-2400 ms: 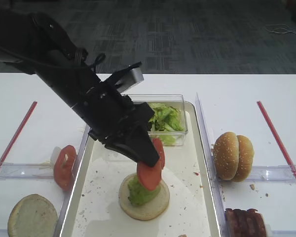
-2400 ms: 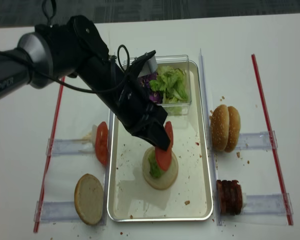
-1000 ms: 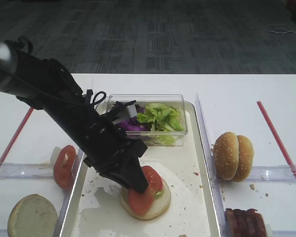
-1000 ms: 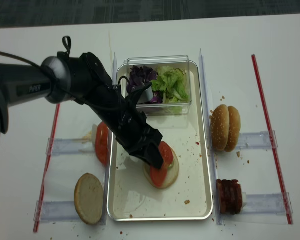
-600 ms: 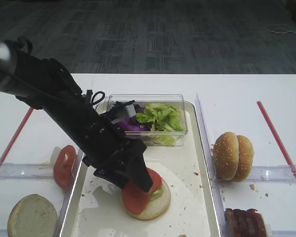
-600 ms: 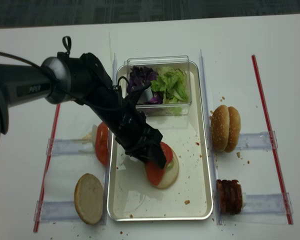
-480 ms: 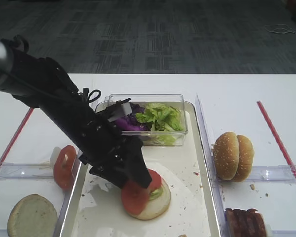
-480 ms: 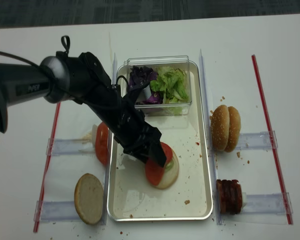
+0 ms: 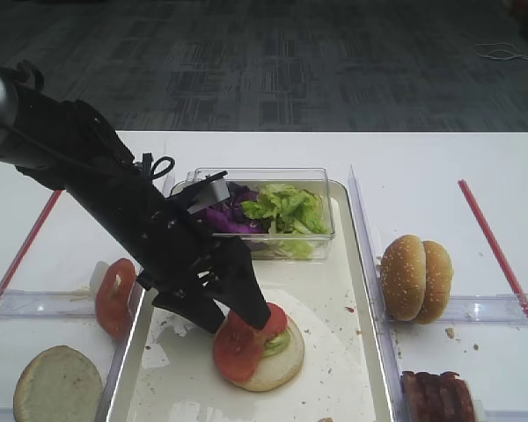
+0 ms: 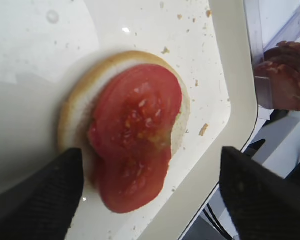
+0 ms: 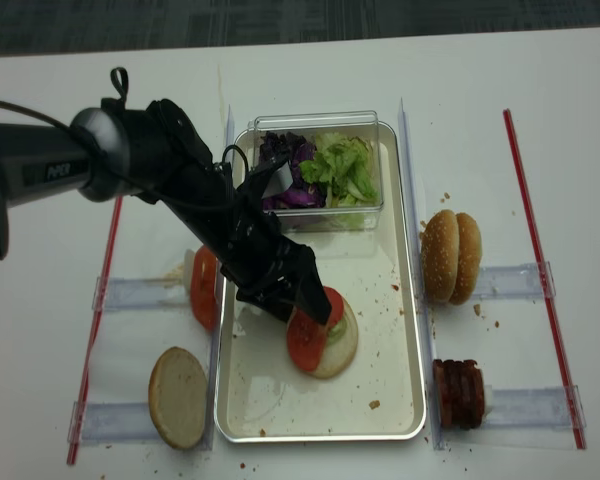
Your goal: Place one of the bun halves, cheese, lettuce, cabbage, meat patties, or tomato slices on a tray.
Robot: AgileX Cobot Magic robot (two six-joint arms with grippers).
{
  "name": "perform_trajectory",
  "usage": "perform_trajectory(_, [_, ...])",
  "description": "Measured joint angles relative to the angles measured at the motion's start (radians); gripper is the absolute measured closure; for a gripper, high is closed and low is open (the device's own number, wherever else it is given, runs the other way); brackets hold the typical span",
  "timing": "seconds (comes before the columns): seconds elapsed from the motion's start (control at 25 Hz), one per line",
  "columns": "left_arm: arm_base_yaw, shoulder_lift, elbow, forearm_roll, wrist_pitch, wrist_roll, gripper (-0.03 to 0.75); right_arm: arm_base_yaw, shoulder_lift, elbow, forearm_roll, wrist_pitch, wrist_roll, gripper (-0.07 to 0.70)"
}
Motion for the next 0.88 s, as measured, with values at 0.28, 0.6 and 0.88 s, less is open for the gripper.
perform_trajectory(0.28, [0.0,-0.055,-0.041,0.035,0.004,-0.02,0.165,0.0,0.0,0.0,0.0,0.0,0.0,-0.058])
perform_trajectory(0.6, [0.0,-0.22,-0.081,0.056,0.043,-0.06,0.165,0.0,0.0,0.0,0.0,0.0,0.0,-0.058])
perform_trajectory(0.88, [0.0,-0.306,-0.083,0.125,0.055,-0.096,0.165,0.0,0.0,0.0,0.0,0.0,-0.002,-0.058])
